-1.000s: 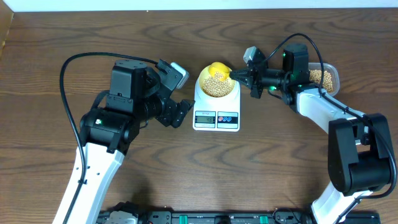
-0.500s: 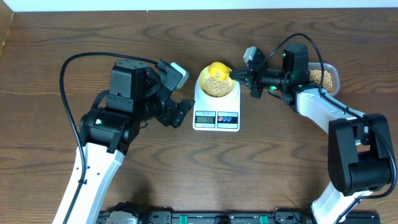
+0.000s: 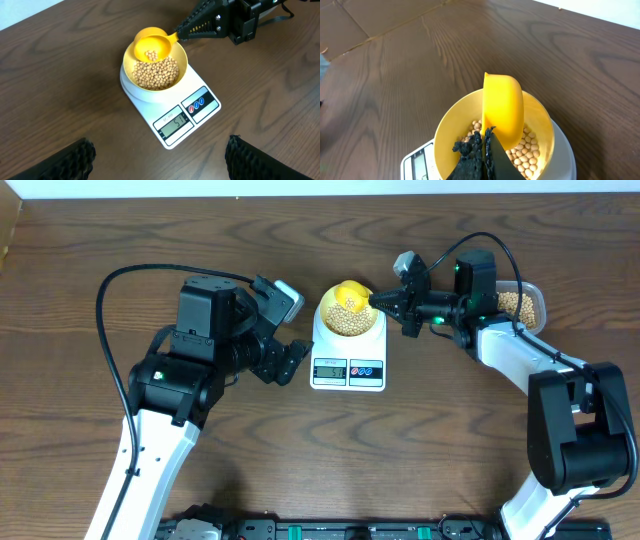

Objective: Scoop item into bowl and weigh 50g on scale
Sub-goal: 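Keep the yellow scoop tilted over the bowl with the right gripper, dribbling soybeans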

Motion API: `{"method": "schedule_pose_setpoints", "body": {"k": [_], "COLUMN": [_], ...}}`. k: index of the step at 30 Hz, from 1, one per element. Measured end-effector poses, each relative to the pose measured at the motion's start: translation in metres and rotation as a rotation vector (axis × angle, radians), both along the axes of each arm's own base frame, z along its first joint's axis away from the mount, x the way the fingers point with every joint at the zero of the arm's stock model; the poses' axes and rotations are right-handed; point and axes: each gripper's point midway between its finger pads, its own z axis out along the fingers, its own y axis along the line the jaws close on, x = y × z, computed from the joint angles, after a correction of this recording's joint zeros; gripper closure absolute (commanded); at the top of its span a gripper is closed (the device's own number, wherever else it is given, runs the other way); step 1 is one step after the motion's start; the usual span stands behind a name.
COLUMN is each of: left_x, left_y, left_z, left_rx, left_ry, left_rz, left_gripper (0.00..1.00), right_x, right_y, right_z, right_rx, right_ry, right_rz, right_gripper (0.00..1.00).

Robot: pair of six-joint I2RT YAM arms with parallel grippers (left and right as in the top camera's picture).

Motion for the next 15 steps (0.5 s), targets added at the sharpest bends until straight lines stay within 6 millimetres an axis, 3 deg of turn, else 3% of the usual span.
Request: {"method": "schedule_pose_setpoints", "body": {"k": [15], "left_x": [0.0000], "left_y": [0.0000], "left_z": [0.0000], "left_rx": [0.000], "left_ry": [0.000], "left_rz": [0.000], "left_gripper": [0.15], "right_x": [-0.0023], "right_y": [0.0017], "right_z": [0.0030], "right_rx": [0.031], "right_ry": [0.048], "right_rz": [0.001], "right_gripper": [0.99]}}
